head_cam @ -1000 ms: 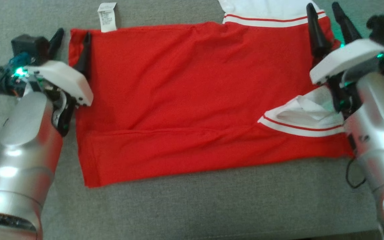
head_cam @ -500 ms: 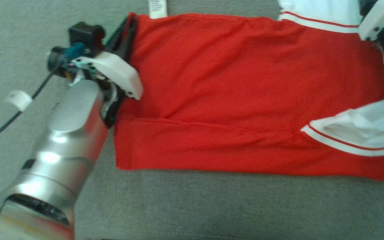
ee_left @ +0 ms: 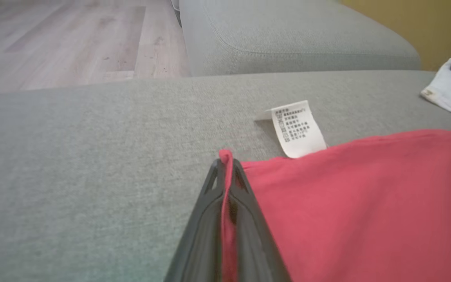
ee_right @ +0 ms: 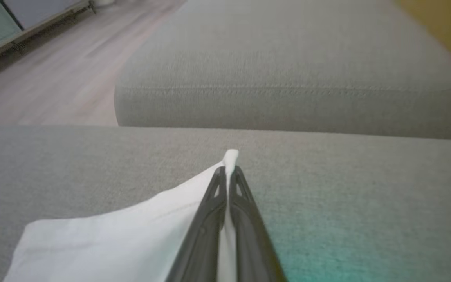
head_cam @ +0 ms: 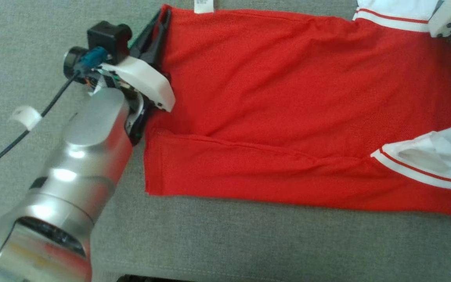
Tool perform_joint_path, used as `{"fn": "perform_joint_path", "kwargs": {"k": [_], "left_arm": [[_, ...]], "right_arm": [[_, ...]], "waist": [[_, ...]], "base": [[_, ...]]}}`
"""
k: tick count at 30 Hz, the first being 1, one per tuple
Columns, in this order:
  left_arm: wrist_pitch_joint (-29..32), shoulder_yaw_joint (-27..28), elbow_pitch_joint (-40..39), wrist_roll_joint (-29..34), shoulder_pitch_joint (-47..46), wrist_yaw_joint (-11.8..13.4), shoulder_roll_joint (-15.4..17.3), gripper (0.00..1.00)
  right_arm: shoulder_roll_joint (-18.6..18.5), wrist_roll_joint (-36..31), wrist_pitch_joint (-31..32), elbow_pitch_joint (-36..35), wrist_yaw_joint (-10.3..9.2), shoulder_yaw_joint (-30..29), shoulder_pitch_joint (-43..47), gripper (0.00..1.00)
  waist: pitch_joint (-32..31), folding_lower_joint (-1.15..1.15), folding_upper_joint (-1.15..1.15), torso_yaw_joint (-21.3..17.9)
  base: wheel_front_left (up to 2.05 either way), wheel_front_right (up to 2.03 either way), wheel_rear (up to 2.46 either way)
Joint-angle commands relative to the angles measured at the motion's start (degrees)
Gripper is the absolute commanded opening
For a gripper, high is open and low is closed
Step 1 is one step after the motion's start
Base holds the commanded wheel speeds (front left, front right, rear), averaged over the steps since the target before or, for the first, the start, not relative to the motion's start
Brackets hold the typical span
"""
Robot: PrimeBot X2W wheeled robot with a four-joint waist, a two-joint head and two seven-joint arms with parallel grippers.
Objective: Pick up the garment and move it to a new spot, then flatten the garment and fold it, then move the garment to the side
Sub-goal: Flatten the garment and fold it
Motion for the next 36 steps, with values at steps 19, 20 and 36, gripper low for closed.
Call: {"fn": "perform_joint_path", "kwargs": {"k": [19, 20, 36], "left_arm": [[-1.90, 19.42, -16.48, 12.65, 14.85, 4.62, 8.83, 0.00], [-1.90, 20.07, -16.76, 13.61, 15.96, 4.59, 8.99, 0.00], [-1.90, 30.23, -19.18, 22.68, 36.02, 4.13, 4.51, 1.00]], "right_arm": [[2.95, 3.33, -11.39, -21.72, -0.04, -9.27, 16.89, 0.00], [3.21, 3.82, -11.39, -23.35, -0.04, -9.56, 19.32, 0.00], [8.06, 10.25, -11.40, -30.00, -0.04, -11.10, 46.19, 1.00]], "waist": [[-9.99, 0.00, 0.00, -6.68], [-10.74, 0.00, 0.00, -7.09], [-20.50, 0.00, 0.00, -10.44]], "base": [[0.00, 0.00, 0.00], [0.00, 0.00, 0.00], [0.00, 0.00, 0.00]]}}
